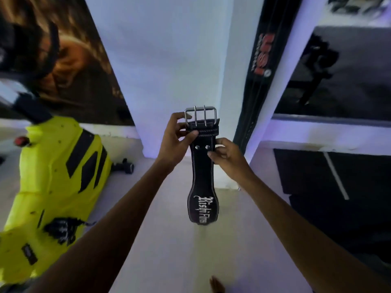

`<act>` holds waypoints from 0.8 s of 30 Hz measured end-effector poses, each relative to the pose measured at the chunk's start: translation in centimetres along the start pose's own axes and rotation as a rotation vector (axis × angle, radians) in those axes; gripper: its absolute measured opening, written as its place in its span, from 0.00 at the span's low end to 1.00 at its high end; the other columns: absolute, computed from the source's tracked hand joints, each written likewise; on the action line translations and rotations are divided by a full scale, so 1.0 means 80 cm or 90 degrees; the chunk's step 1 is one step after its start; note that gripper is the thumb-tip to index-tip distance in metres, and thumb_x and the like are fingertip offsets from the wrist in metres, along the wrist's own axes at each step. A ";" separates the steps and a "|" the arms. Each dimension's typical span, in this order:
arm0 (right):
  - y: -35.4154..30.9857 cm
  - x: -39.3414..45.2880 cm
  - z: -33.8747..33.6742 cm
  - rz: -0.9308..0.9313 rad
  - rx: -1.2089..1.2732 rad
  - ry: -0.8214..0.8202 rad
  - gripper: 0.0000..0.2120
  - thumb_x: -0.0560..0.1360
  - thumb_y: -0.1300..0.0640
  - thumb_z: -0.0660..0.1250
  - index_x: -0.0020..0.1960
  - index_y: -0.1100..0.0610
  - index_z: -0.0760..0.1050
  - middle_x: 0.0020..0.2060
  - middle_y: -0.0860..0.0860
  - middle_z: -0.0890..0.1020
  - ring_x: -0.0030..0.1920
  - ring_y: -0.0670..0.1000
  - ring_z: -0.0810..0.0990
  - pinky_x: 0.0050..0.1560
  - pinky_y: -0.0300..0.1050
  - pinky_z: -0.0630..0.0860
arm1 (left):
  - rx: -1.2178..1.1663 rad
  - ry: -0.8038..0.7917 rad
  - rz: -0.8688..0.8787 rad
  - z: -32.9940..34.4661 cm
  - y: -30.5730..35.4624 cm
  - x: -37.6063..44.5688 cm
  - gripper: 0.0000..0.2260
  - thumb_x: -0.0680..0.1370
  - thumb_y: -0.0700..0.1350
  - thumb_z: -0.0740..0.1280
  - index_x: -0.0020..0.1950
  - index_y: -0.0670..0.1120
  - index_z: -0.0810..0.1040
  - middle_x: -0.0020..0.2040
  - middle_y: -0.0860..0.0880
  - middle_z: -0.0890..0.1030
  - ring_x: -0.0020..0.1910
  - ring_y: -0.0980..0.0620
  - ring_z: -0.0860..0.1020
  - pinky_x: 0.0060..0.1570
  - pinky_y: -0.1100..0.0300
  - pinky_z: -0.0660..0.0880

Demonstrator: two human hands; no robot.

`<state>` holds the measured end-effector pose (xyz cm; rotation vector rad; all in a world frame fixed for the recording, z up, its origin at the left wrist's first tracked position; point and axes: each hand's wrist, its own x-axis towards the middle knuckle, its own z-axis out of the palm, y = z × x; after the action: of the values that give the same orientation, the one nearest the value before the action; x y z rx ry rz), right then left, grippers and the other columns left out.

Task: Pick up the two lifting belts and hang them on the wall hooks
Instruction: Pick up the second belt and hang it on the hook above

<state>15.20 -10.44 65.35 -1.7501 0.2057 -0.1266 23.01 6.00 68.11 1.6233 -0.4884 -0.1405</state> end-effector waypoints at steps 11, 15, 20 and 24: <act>-0.252 -0.037 -0.102 -0.258 0.086 0.202 0.04 0.76 0.64 0.70 0.51 0.60 0.81 0.41 0.49 0.85 0.40 0.40 0.84 0.45 0.32 0.78 | -0.210 0.038 0.189 0.065 0.253 0.039 0.13 0.77 0.33 0.71 0.59 0.44 0.77 0.45 0.44 0.85 0.39 0.52 0.83 0.43 0.55 0.82; -0.320 -0.055 -0.149 -0.358 0.084 0.213 0.08 0.75 0.64 0.72 0.54 0.60 0.81 0.45 0.53 0.86 0.48 0.50 0.86 0.53 0.44 0.82 | -0.248 0.030 0.257 0.094 0.343 0.056 0.12 0.76 0.33 0.72 0.59 0.42 0.79 0.44 0.43 0.85 0.43 0.48 0.83 0.50 0.51 0.82; -0.353 -0.075 -0.191 -0.394 0.065 0.213 0.07 0.75 0.69 0.71 0.50 0.60 0.81 0.40 0.48 0.85 0.41 0.42 0.85 0.48 0.38 0.82 | -0.262 0.048 0.335 0.122 0.447 0.074 0.11 0.76 0.34 0.72 0.56 0.44 0.79 0.44 0.42 0.84 0.41 0.47 0.82 0.45 0.54 0.80; -0.315 -0.081 -0.206 -0.386 0.007 0.206 0.11 0.75 0.69 0.71 0.39 0.56 0.77 0.26 0.38 0.80 0.30 0.34 0.77 0.36 0.29 0.72 | -0.242 0.070 0.378 0.132 0.514 0.086 0.10 0.75 0.34 0.72 0.53 0.46 0.80 0.45 0.40 0.84 0.44 0.44 0.82 0.48 0.50 0.81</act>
<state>7.28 -20.47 93.40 -1.7247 -0.0986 -0.8509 15.90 -7.87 108.22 1.0575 -0.7852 0.2856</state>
